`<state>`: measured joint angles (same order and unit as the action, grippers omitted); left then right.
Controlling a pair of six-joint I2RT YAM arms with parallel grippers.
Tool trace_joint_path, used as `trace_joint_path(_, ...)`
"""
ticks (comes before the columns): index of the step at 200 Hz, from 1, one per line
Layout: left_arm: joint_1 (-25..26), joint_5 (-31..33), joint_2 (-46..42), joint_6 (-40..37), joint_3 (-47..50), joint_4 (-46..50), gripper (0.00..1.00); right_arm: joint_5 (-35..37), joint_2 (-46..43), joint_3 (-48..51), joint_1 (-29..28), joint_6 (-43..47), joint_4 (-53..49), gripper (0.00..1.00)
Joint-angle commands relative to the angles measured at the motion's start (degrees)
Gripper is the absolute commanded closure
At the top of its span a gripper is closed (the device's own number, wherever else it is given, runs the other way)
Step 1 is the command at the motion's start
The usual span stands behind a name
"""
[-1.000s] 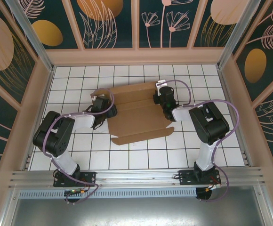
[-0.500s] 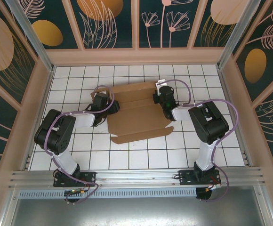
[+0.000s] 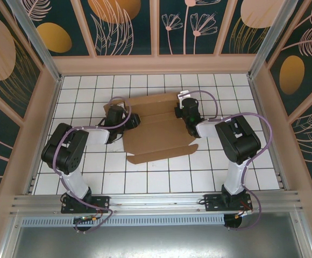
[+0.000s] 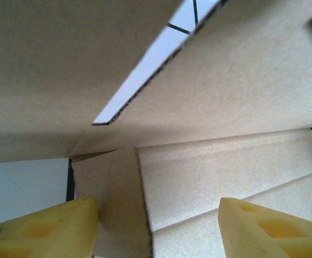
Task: Fold the paper box
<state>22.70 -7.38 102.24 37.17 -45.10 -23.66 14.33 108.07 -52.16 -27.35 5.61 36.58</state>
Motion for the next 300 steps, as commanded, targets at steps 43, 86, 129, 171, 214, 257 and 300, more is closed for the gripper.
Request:
trace_joint_path(43,0.4,-3.4,5.0,1.5,-4.0,-0.8,0.39,-0.8,2.3,-1.5,0.0,1.2,-2.8,1.0)
trace_joint_path(86,0.3,-2.8,4.0,1.3,-3.5,0.9,0.39,-0.2,2.4,-1.8,0.1,1.0,-3.2,1.0)
trace_joint_path(129,0.3,3.2,-9.7,-1.6,1.8,4.6,0.35,1.3,2.4,-1.7,1.0,-0.1,-3.5,1.0)
trace_joint_path(171,0.3,9.6,-24.1,-3.6,10.0,6.4,0.34,2.0,2.7,-2.2,1.0,0.0,-4.3,1.0)
trace_joint_path(214,0.3,21.4,-39.3,-9.3,12.9,11.3,0.27,1.8,2.6,-2.1,1.4,-0.2,-4.5,1.0)
trace_joint_path(257,0.2,30.1,-42.6,-24.2,17.6,6.2,0.23,1.4,2.4,-1.9,1.6,-0.4,-4.4,1.0)
trace_joint_path(300,-4.3,23.2,-44.1,-34.5,25.2,-8.2,0.16,0.9,2.6,-2.1,1.6,-0.1,-4.5,1.0)
